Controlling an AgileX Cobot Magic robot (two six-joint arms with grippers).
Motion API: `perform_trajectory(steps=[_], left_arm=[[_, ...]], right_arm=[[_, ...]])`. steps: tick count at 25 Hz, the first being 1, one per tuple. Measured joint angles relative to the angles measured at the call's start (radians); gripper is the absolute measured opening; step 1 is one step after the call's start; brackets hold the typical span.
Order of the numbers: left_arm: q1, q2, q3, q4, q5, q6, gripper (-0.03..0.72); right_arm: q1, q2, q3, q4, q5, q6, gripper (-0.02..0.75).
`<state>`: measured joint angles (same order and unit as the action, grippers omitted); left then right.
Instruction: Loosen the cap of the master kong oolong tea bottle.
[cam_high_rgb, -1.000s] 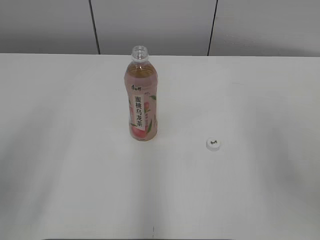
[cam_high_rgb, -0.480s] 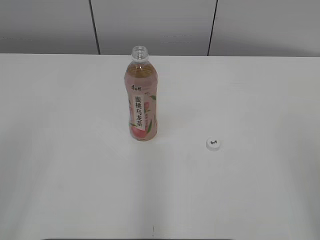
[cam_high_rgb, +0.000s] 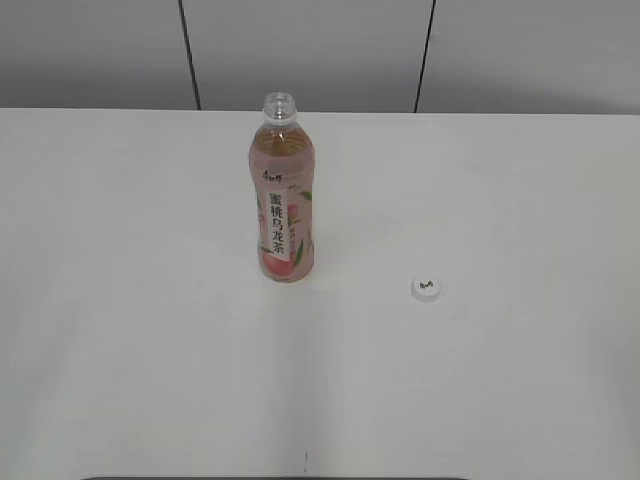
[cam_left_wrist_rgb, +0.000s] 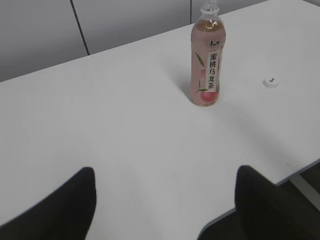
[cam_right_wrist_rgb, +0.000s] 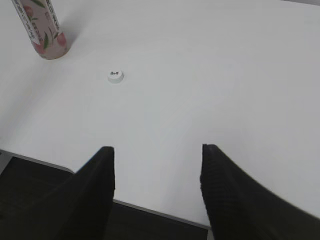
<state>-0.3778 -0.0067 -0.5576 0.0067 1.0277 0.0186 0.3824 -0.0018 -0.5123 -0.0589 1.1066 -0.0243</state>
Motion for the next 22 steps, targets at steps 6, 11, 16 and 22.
perform_trajectory(steps=[6, 11, 16, 22], left_arm=[[-0.001, 0.0, 0.001, -0.007, -0.001, 0.002, 0.496], [-0.001, 0.0, 0.001, -0.007, -0.001, 0.002, 0.48], [-0.001, 0.0, 0.001, 0.002, -0.001, 0.002, 0.479], [0.175, 0.0, 0.001, -0.007, -0.003, 0.003, 0.479]], right_arm=[[0.001, -0.006, 0.0, 0.001, -0.002, -0.013, 0.42], [0.001, -0.006, 0.0, 0.0, -0.003, -0.014, 0.42], [0.001, -0.006, 0.0, 0.0, -0.004, -0.014, 0.42], [-0.221, -0.006, 0.0, -0.001, -0.009, -0.014, 0.42]])
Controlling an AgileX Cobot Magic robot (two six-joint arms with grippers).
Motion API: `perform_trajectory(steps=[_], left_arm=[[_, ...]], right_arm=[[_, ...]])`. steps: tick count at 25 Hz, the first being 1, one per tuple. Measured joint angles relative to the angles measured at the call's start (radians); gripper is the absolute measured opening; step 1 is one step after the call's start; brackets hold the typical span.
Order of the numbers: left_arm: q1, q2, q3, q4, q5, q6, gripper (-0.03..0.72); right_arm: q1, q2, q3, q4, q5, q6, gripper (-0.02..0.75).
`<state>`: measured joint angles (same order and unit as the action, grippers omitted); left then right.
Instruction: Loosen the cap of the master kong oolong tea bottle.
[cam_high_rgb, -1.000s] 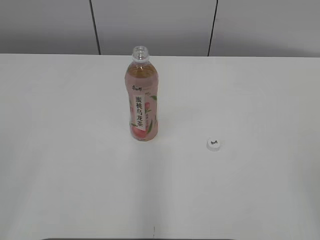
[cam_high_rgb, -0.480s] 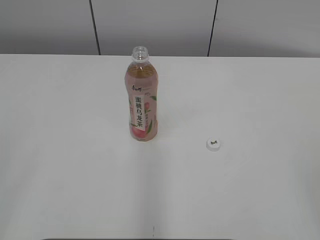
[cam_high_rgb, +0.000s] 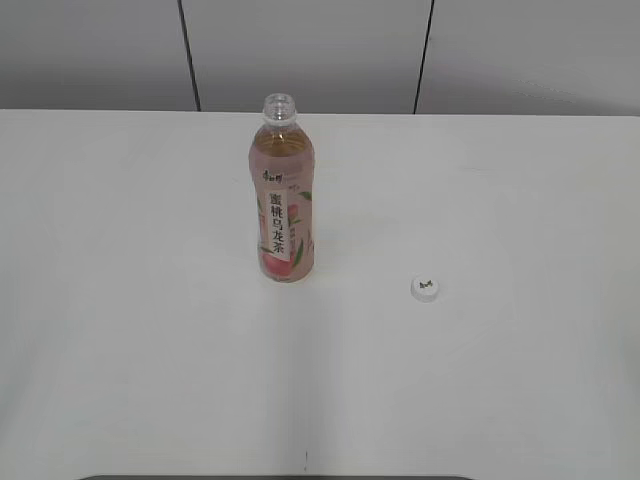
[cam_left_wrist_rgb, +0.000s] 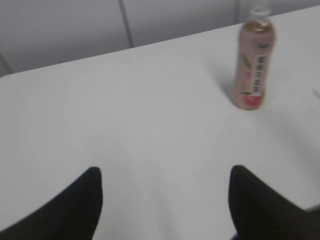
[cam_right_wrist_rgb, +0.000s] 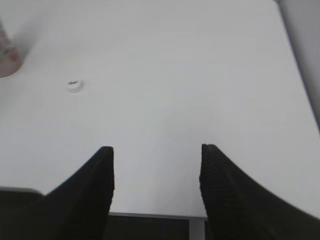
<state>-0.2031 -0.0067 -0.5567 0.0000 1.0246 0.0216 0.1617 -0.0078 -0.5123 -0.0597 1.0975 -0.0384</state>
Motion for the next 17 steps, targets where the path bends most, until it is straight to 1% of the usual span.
perform_trajectory(steps=[1, 2, 3, 4, 11, 17], left_arm=[[0.064, 0.0, 0.0, 0.0, 0.001, 0.0, 0.479], [0.105, 0.0, 0.0, 0.0, 0.0, 0.0, 0.479], [0.135, 0.0, 0.0, 0.0, 0.0, 0.0, 0.479], [0.148, 0.0, 0.0, 0.0, 0.0, 0.0, 0.479], [0.157, 0.0, 0.0, 0.0, 0.001, 0.0, 0.454], [0.157, 0.0, 0.0, 0.0, 0.001, 0.0, 0.449]], right_arm=[[-0.065, 0.0, 0.0, 0.0, 0.0, 0.0, 0.42], [-0.11, 0.0, 0.0, 0.0, 0.0, 0.0, 0.42], [-0.15, 0.0, 0.0, 0.0, 0.0, 0.0, 0.42], [-0.169, 0.0, 0.0, -0.001, 0.0, 0.0, 0.42], [-0.179, 0.0, 0.0, 0.0, 0.0, 0.0, 0.42], [-0.179, 0.0, 0.0, 0.0, 0.0, 0.0, 0.42]])
